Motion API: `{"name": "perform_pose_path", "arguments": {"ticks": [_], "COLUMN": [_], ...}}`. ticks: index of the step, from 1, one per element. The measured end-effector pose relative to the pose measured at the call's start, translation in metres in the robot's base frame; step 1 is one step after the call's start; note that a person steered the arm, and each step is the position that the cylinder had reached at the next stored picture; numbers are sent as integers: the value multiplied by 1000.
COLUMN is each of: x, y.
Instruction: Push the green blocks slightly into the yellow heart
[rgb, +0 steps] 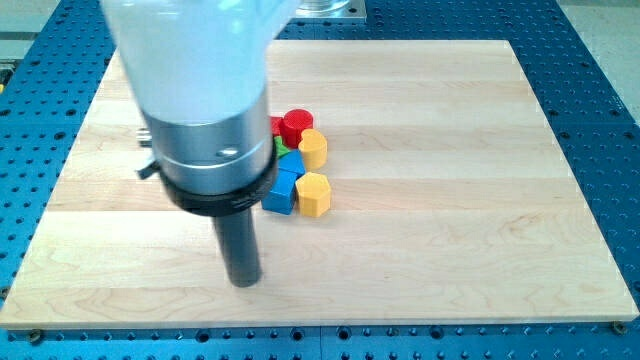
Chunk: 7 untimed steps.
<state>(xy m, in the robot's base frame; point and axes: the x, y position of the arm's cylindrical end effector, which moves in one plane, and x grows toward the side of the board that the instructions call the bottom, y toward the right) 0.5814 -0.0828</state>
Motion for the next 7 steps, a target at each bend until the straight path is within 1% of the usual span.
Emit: {"name": "perform_pose_path", "arguments": {"ticks": [1,2,3,4,5,6,7], "x": [-11,-53,-79,-97,-128,-141,-141], "y": [-26,-18,-28,-61,-65,-64,-29]}}
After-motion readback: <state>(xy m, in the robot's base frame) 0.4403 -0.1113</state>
